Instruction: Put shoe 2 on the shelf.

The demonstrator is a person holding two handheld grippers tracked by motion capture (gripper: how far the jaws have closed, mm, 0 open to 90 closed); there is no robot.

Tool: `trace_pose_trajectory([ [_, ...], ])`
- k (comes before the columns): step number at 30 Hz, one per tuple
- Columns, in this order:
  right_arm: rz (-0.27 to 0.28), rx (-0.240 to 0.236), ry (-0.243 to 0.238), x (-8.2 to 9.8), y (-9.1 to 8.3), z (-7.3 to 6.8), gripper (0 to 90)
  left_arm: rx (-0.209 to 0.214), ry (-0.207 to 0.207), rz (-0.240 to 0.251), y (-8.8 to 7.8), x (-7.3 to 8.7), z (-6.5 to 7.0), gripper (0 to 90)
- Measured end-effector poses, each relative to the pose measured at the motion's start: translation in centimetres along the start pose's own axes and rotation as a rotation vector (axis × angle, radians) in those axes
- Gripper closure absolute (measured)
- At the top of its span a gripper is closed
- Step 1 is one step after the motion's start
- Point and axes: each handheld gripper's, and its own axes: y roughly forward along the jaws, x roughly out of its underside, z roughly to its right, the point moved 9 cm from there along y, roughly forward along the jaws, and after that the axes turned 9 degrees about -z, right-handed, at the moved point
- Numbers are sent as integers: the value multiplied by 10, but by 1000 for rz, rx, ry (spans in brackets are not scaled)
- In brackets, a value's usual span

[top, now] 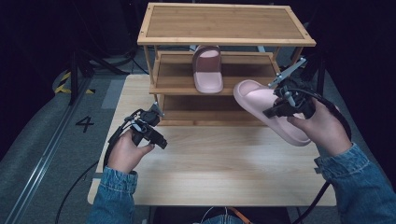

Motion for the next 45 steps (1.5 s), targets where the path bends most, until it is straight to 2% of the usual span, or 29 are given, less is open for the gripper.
trace_pose_trajectory([
  [6,-7,38,10,-16,1,20,822,0,0,3,0,-1,-1,303],
  [13,-7,71,9,-37,10,41,819,5,1,-1,1,-1,-2,303],
  [18,4,70,26,-51,17,51,819,7,0,3,2,-2,-2,303],
  [26,19,90,28,-67,26,60,817,9,2,-2,4,-2,-2,303],
  [28,33,99,2,-72,29,63,817,9,2,-2,4,-2,-3,303],
  [30,39,106,4,-74,30,66,817,11,1,-3,4,-2,-3,303],
  [33,59,131,-28,-78,33,67,814,12,1,-5,5,-2,-3,303],
  [36,71,144,-34,-81,35,67,808,14,7,-14,6,-2,-3,303],
  [42,109,190,-41,-84,36,71,713,12,7,-12,6,-3,-3,302],
  [45,137,205,-33,-83,33,72,631,14,4,-12,6,-3,-3,302],
])
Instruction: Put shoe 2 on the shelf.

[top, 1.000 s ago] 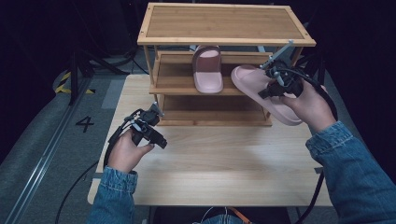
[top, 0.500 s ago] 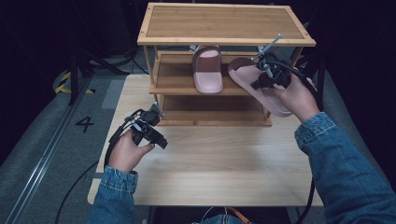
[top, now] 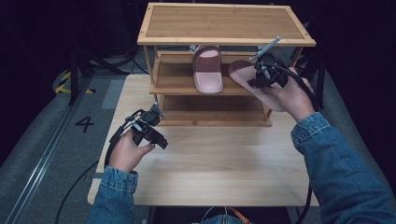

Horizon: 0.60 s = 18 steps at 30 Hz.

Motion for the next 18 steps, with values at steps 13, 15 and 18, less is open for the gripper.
trace_pose_trajectory([
  [13,93,-52,91,29,-39,-7,587,2,17,-9,1,-7,4,301],
  [15,108,-78,112,40,-48,-11,610,2,23,-10,2,-9,5,301],
  [18,119,-112,127,58,-60,-15,657,-1,29,-11,2,-10,5,301],
])
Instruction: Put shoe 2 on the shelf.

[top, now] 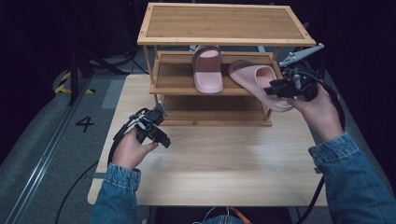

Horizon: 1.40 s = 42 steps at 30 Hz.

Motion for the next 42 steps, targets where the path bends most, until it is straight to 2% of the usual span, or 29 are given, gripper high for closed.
trace_pose_trajectory([
  [5,0,-55,34,24,-15,-3,662,0,-1,-8,1,0,1,300],
  [7,-17,-73,60,36,-17,-2,664,0,-1,-8,1,-1,2,299],
  [10,-45,-73,93,52,-19,0,674,0,1,-10,1,-1,2,299],
  [14,-74,-76,113,71,-21,3,709,9,-8,-13,2,0,4,299],
  [16,-88,-85,119,81,-19,5,739,-1,-3,-12,2,-1,3,299],
  [20,-109,-82,137,90,-15,10,789,0,-6,-15,3,-1,4,299],
  [27,-109,-80,136,87,-5,13,833,-1,4,-18,5,-1,3,299],
  [33,-103,-86,130,83,0,15,833,3,5,-17,5,-1,3,299],
  [42,-85,-104,117,64,15,10,837,9,0,-21,5,-1,3,299],
])
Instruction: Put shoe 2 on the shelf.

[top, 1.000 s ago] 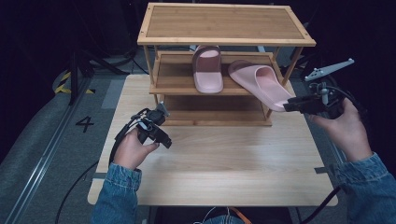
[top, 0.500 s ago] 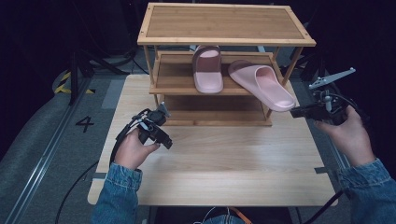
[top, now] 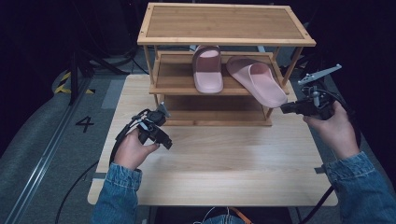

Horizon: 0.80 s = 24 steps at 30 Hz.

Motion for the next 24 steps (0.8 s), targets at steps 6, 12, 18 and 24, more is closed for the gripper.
trace_pose_trajectory([
  [6,4,-3,-13,-19,12,1,841,-3,3,1,-1,1,-1,299],
  [12,5,-1,-6,-34,21,9,839,-6,-1,2,0,2,-3,299],
  [18,13,-11,11,-47,29,12,821,-3,-1,-9,1,3,-3,299],
  [24,24,-7,-8,-51,31,9,767,-3,-7,2,-1,4,-4,299],
])
